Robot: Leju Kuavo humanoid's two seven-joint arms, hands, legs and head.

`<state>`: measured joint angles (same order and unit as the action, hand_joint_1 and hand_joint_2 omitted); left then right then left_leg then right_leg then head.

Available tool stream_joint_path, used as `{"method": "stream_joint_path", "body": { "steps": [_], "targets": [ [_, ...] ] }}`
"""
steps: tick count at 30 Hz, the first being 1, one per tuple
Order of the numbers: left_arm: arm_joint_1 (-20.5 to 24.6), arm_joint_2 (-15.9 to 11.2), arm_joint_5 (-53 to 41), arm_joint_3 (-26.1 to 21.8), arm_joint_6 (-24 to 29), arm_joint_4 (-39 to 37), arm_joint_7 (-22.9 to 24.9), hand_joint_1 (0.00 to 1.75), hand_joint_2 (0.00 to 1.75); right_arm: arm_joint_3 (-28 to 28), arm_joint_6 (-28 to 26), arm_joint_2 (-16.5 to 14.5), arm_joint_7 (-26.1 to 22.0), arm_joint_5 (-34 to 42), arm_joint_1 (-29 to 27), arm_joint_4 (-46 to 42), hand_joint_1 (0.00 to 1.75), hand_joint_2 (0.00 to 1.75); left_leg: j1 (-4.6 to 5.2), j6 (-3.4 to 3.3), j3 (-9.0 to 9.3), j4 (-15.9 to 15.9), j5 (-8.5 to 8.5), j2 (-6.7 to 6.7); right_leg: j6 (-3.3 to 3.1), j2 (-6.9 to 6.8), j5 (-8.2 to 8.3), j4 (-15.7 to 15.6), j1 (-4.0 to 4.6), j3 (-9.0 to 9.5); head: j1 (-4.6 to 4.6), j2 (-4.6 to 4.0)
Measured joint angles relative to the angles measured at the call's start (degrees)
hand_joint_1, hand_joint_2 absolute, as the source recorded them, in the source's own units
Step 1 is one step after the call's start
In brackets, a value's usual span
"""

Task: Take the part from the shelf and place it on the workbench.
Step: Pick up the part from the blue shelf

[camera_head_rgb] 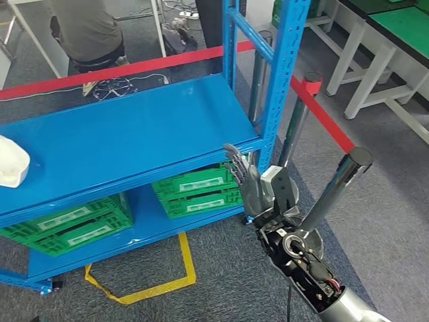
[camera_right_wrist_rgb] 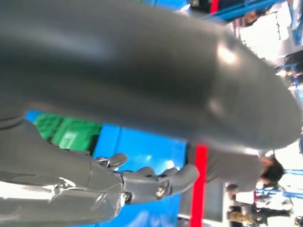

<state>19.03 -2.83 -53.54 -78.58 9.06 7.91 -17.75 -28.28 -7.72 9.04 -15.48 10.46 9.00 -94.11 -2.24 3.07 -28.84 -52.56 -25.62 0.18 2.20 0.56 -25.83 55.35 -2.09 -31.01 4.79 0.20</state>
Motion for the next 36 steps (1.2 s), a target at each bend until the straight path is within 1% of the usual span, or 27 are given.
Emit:
{"method": "stream_joint_path", "body": {
  "steps": [2,3,4,5,6,7,8,9,11,12,16,18,20,21,22,23,24,25,26,27,28,29,30,32,34,35,36],
  "targets": [
    [0.0,0.2,-0.4,0.0,0.0,0.0,0.0,0.00,0.00,0.4,-0.3,0.1,0.2,-0.2,-0.7,-0.2,0.00,0.00,-0.29,0.55,0.19,0.1,-0.16,0.05,-1.09,0.11,0.09,-0.3,0.23,0.39,-0.34,0.00],
    [0.0,0.3,-0.7,0.0,0.1,0.0,0.0,0.00,0.00,0.6,-0.5,0.1,0.3,-0.3,-0.9,-0.5,0.00,0.00,-0.37,0.69,-0.33,-1.1,-0.93,0.08,-1.55,0.15,0.16,-0.6,0.27,0.66,-0.43,0.00],
    [0.1,0.4,-0.9,0.0,0.1,0.0,0.0,0.00,0.00,0.8,-0.5,0.1,0.4,-0.4,-1.2,-0.9,0.00,0.00,-0.36,0.74,-1.67,-3.8,-2.26,0.09,-1.97,0.18,0.19,-0.9,0.29,0.90,-0.59,0.00],
    [0.3,0.5,-1.1,0.1,0.1,0.0,0.0,0.00,0.00,1.0,-0.6,0.1,0.6,-0.5,-1.4,-1.2,0.00,0.00,-0.28,0.66,-3.82,-7.9,-3.98,0.10,-2.26,0.18,0.16,-1.0,0.38,0.99,-0.73,0.00],
    [0.3,0.6,-1.3,0.1,0.2,0.0,0.0,0.00,0.00,1.1,-0.5,0.1,0.7,-0.6,-1.5,-1.4,0.00,0.00,-0.17,0.58,-6.45,-12.5,-5.65,0.08,-2.49,0.18,0.07,-1.0,0.52,1.00,-0.82,0.00],
    [0.3,0.7,-1.4,0.1,0.2,0.0,0.1,0.00,0.00,1.1,-0.6,0.1,0.9,-0.7,-1.8,-1.5,0.00,0.00,-0.07,0.48,-8.80,-16.4,-6.70,0.08,-2.67,0.20,-0.04,-1.0,0.67,1.04,-0.87,0.00],
    [0.2,0.7,-1.5,0.2,0.2,0.0,0.2,0.00,0.00,1.2,-0.6,0.1,1.1,-0.7,-2.0,-1.6,0.00,0.00,0.00,0.31,-10.30,-18.4,-6.66,0.08,-2.78,0.26,-0.15,-1.0,0.81,1.14,-0.87,0.00],
    [0.2,0.8,-1.6,0.2,0.2,0.0,0.2,0.00,0.00,1.3,-0.7,0.1,1.3,-0.7,-2.2,-1.8,0.00,0.00,0.07,0.11,-10.83,-18.5,-5.81,0.08,-2.84,0.33,-0.27,-1.0,0.91,1.26,-0.87,0.00],
    [0.2,0.8,-1.6,0.2,0.2,0.0,0.3,0.00,0.00,1.4,-0.7,0.1,1.5,-0.8,-2.3,-2.0,0.00,0.00,0.14,-0.17,-10.46,-16.7,-3.89,0.08,-2.86,0.47,-0.42,-1.0,1.00,1.44,-0.88,0.00],
    [0.2,0.8,-1.6,0.2,0.2,0.0,0.3,0.00,0.00,1.4,-0.7,0.1,1.5,-0.8,-2.3,-2.0,0.00,0.00,0.14,-0.21,-10.27,-16.2,-3.55,0.08,-2.85,0.49,-0.44,-1.0,1.00,1.46,-0.88,0.00],
    [0.2,0.8,-1.6,0.2,0.2,0.0,0.3,0.00,0.00,1.4,-0.7,0.1,1.5,-0.8,-2.3,-2.0,0.00,0.00,0.15,-0.22,-10.24,-16.1,-3.51,0.08,-2.85,0.49,-0.44,-1.0,1.00,1.46,-0.88,0.00],
    [0.2,0.8,-1.7,0.2,0.2,0.0,0.3,0.00,0.00,1.4,-0.7,0.1,1.5,-0.8,-2.3,-2.0,0.00,0.00,0.17,-0.28,-9.82,-15.1,-2.92,0.08,-2.84,0.52,-0.47,-1.0,1.01,1.52,-0.88,0.00],
    [0.3,0.8,-1.7,0.2,0.2,0.0,0.3,0.00,0.00,1.4,-0.7,0.1,1.6,-0.8,-2.3,-2.3,0.00,0.00,0.28,-0.72,-7.14,-9.1,0.10,0.07,-2.65,0.68,-0.68,-1.0,1.03,1.84,-0.90,0.00],
    [0.4,0.8,-1.8,0.2,0.2,0.0,0.3,0.00,0.00,1.5,-0.8,0.1,1.6,-0.8,-2.3,-2.4,0.00,0.00,0.48,-0.96,-5.56,-5.6,1.33,0.07,-2.39,0.81,-0.88,-1.0,1.12,1.96,-0.94,0.00],
    [0.6,0.8,-1.8,0.3,0.2,0.0,0.3,0.00,0.00,1.6,-0.8,0.1,1.7,-0.8,-2.3,-2.7,0.00,0.00,0.74,-1.39,-4.15,-2.6,2.16,0.07,-1.83,0.90,-1.18,-1.1,1.14,2.18,-0.96,0.00],
    [0.7,0.9,-1.7,0.3,0.2,0.0,0.3,0.00,0.00,1.7,-0.8,0.1,1.7,-0.9,-2.1,-2.8,0.00,0.00,0.96,-2.00,-3.35,-1.5,1.81,0.10,-1.18,0.70,-3.00,2.7,1.10,0.30,-0.80,0.00],
    [0.8,0.9,-1.4,0.3,0.2,0.0,0.5,0.00,0.00,1.7,-0.7,0.1,1.7,-0.8,-1.8,-2.7,0.00,0.00,1.24,-2.57,-2.51,-0.9,1.07,0.10,-0.56,0.49,-4.44,7.4,1.08,-2.49,-0.60,0.00],
    [0.7,0.8,-1.0,0.3,0.1,0.0,0.6,0.00,0.00,1.7,-0.4,0.1,1.5,-0.8,-1.4,-2.4,0.00,0.00,1.39,-3.11,-1.74,-0.8,0.49,0.05,-0.14,0.22,-5.05,11.2,0.98,-4.93,-0.36,0.00],
    [0.6,0.7,-0.5,0.3,0.0,0.0,0.7,0.00,0.00,1.6,-0.2,0.1,1.2,-0.7,-0.9,-2.1,0.00,0.00,1.47,-3.37,-0.84,-0.7,-0.13,-0.02,-0.10,-0.04,-4.63,13.6,0.95,-6.90,-0.12,0.00],
    [0.5,0.6,-0.1,0.3,-0.1,0.0,0.7,0.00,0.00,1.5,0.0,0.1,0.9,-0.5,-0.4,-1.6,0.00,0.00,1.54,-3.25,-0.09,-0.7,-0.72,-0.12,-0.31,-0.08,-1.87,10.9,0.96,-6.36,-0.02,0.00],
    [0.4,0.6,0.0,0.3,-0.2,0.0,0.7,0.00,0.00,1.3,0.1,0.1,0.6,-0.5,0.0,-1.2,0.00,0.00,1.59,-3.05,0.42,-0.7,-1.14,-0.18,-0.59,-0.13,0.24,7.0,1.02,-4.75,-0.06,-0.01],
    [0.4,0.6,0.1,0.3,-0.3,0.0,0.6,0.00,0.00,1.2,0.1,0.0,0.4,-0.4,0.4,-0.9,0.00,0.00,1.66,-2.78,0.68,-0.8,-1.54,-0.24,-0.91,-0.17,1.45,3.7,1.17,-3.17,-0.15,-0.01],
    [0.4,0.5,0.1,0.3,-0.3,0.0,0.5,0.00,0.00,1.1,0.2,0.0,0.3,-0.4,0.8,-0.5,0.00,0.00,1.71,-2.50,0.69,-0.9,-1.77,-0.28,-1.28,-0.19,1.65,1.7,1.33,-2.22,-0.22,-0.01],
    [0.3,0.4,0.1,0.3,-0.2,0.0,0.4,0.00,0.00,1.0,0.3,-0.2,0.1,-0.4,1.1,0.0,0.00,0.00,1.74,-1.90,0.47,-0.9,-1.97,-0.32,-1.96,-0.14,0.75,0.6,1.63,-1.53,-0.29,0.00],
    [0.2,0.2,0.1,0.3,-0.2,0.0,0.4,0.00,0.00,0.9,0.4,-0.2,-0.1,-0.4,1.2,0.3,0.00,0.00,1.63,-1.26,0.46,-1.4,-2.53,-0.30,-2.57,-0.07,0.46,0.1,1.46,-0.95,-0.28,0.00],
    [0.3,0.1,0.1,0.3,-0.1,0.0,0.3,0.00,0.00,0.9,0.4,-0.3,-0.1,-0.4,1.4,0.4,0.00,0.00,1.59,-0.92,-0.23,-3.0,-3.27,-0.30,-2.86,-0.06,0.34,-0.2,1.31,-0.51,-0.40,0.00],
    [0.3,0.1,0.1,0.3,0.0,0.0,0.3,0.00,0.00,0.8,0.5,-0.3,-0.2,-0.4,1.6,0.5,0.00,0.00,1.53,-0.63,-1.81,-5.9,-4.38,-0.30,-3.12,-0.07,0.18,-0.4,1.19,-0.06,-0.55,0.00]
  ]
}}
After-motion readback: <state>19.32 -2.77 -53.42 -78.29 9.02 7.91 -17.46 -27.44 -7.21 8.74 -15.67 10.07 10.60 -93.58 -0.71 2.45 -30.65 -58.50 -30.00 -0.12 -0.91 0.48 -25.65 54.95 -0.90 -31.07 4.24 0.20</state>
